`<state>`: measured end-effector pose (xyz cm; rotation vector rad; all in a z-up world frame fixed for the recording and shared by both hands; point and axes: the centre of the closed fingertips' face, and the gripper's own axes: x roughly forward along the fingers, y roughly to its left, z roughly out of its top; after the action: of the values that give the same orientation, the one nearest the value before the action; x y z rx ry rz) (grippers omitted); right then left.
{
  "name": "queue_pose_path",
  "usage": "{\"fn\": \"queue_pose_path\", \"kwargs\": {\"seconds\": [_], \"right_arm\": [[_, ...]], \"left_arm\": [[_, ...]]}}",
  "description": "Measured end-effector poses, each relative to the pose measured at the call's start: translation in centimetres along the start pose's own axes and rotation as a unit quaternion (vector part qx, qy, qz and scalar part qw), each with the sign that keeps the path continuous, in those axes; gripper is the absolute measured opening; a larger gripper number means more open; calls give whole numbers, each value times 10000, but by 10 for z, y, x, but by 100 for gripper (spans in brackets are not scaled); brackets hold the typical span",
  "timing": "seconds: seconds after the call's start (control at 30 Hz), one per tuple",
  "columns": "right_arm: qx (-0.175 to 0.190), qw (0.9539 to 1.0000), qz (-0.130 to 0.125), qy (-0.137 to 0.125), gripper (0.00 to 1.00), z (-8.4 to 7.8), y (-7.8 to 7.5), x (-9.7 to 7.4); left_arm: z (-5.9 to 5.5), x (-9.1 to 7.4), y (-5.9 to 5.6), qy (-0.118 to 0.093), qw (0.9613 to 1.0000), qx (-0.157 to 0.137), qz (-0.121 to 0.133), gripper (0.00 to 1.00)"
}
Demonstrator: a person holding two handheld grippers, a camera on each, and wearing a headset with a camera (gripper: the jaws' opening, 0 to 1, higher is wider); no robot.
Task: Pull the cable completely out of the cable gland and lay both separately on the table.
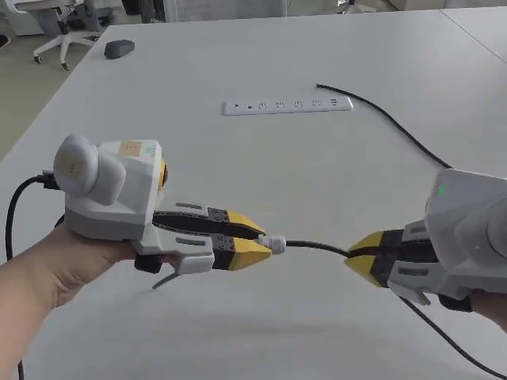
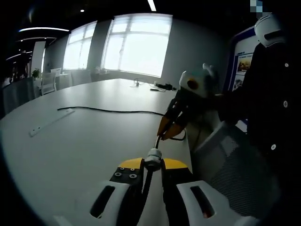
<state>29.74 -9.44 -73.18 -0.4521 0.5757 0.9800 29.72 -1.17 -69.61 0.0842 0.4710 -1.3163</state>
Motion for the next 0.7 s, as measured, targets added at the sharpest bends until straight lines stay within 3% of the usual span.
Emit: {"fn": "queue_pose_path", "kwargs": {"seconds": [0.33,0.7], "right_arm": [[482,9982,-212,279,0,-30,-13,-6],[639,9951,-373,656,0,-61,-26,-9]], "left_arm": [[0,0,3,22,10000,42,51,15],[-5,1,4,121,9999,70,43,15]]}}
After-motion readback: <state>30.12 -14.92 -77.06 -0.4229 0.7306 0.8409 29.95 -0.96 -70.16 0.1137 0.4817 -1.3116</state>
